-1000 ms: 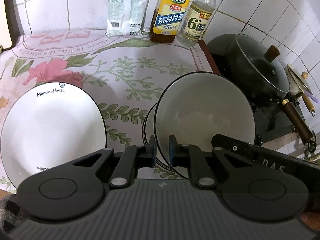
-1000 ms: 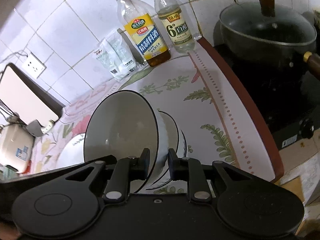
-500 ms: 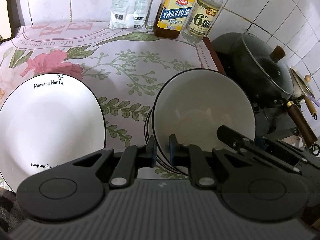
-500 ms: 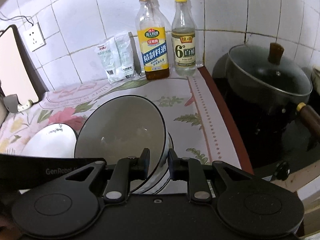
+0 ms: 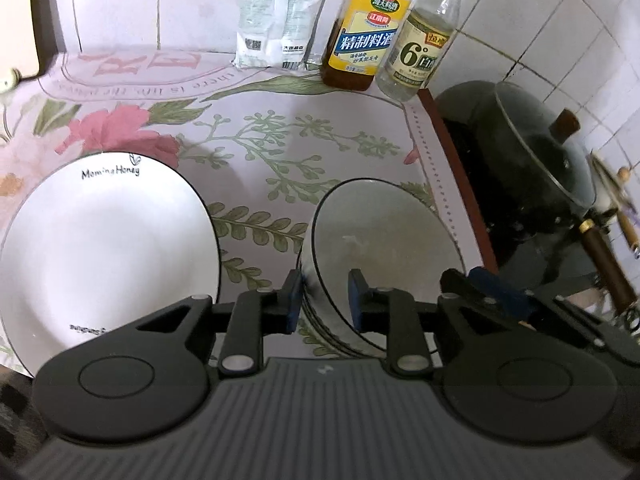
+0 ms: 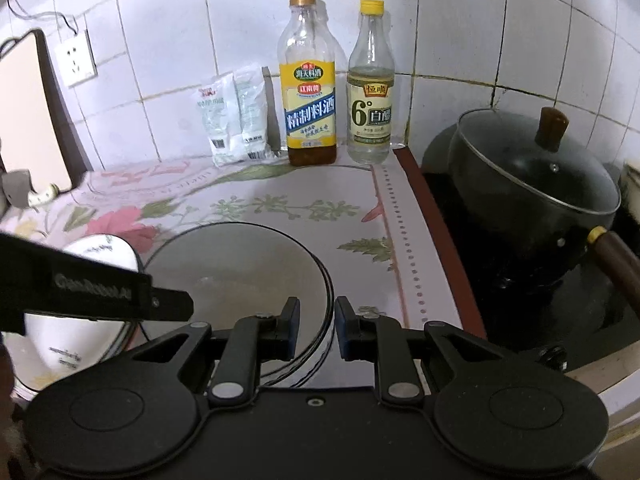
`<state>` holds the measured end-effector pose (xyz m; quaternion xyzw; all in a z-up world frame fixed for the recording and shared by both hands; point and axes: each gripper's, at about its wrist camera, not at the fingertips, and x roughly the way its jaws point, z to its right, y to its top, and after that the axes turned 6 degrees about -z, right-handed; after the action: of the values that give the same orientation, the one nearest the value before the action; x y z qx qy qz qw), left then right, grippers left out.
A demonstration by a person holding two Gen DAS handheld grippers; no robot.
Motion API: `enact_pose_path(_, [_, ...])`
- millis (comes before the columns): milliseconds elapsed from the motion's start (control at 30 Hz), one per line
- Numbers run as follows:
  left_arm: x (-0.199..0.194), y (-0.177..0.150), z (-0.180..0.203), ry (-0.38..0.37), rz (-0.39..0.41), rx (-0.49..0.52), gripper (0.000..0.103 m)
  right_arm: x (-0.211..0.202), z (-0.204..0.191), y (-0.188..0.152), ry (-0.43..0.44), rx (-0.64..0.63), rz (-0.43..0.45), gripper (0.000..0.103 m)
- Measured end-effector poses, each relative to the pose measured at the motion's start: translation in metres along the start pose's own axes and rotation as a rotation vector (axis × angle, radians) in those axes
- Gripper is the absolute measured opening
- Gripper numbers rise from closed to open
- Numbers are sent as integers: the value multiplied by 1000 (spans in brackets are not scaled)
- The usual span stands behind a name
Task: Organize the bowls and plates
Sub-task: 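Open the right gripper and pull back from the bowl stack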
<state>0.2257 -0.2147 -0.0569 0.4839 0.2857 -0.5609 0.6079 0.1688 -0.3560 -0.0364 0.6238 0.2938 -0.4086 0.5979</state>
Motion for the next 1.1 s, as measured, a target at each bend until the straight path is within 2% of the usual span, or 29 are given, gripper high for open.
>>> enact_pose_path(633, [-48,-24,0,-18,51,29,23,-64,15,-24,138,86,101,25])
enact_pose_path(900, [-63,-37,-1,-40,52,58,23,-90,11,-32,150,42,143,30])
enact_pose_path(1100, [-69,-48,-2,-82,88,69,23,-105,10,-41,158,-6,191,34])
